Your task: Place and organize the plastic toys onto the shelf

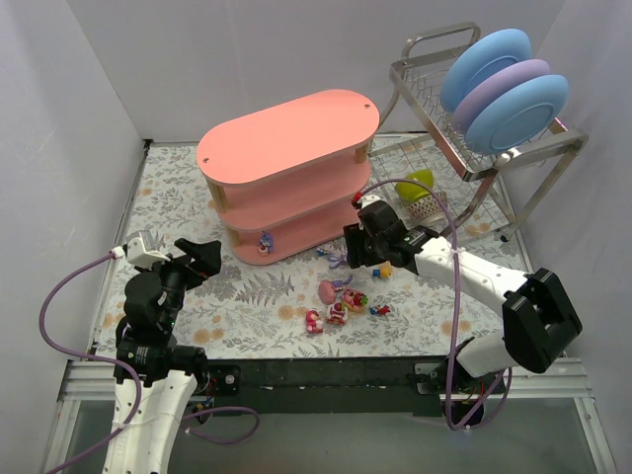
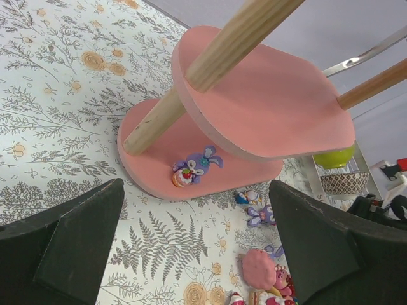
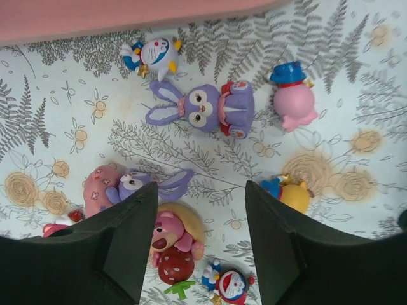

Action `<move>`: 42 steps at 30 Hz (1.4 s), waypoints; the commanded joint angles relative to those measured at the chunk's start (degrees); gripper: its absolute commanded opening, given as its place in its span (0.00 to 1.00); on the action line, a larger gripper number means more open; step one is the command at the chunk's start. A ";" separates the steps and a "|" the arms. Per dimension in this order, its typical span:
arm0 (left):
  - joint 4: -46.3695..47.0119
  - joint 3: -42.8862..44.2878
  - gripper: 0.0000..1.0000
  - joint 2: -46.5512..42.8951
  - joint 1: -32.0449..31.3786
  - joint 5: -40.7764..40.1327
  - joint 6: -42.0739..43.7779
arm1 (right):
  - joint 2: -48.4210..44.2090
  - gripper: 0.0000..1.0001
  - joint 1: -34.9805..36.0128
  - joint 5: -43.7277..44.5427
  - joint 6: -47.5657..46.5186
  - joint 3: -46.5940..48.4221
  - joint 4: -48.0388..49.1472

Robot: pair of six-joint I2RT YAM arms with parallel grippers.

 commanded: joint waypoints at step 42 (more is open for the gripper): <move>0.70 -0.34 0.98 -1.80 -0.15 0.83 0.48 | 5.89 0.17 -3.00 -18.79 13.55 -4.10 10.60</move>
